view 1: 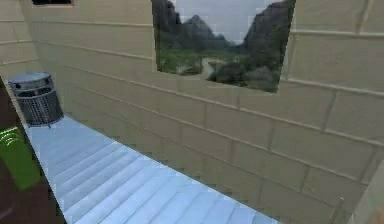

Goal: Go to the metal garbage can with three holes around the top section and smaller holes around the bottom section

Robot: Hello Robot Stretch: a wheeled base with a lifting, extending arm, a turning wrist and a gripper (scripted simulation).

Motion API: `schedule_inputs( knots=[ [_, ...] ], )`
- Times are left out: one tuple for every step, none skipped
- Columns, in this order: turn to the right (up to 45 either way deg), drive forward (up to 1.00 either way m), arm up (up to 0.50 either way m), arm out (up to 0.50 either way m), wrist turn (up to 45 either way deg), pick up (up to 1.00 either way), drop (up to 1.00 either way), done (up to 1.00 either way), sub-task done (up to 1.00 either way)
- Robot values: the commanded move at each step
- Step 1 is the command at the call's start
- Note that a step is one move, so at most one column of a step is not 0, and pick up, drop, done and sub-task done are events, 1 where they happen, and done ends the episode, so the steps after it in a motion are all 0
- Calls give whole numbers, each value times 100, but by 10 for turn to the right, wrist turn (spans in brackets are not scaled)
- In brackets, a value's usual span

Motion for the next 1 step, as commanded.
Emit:
schedule_inputs(
  knots=[
    [450, 0, 0, 0, 0, 0, 0, 0, 0]
  ],
)
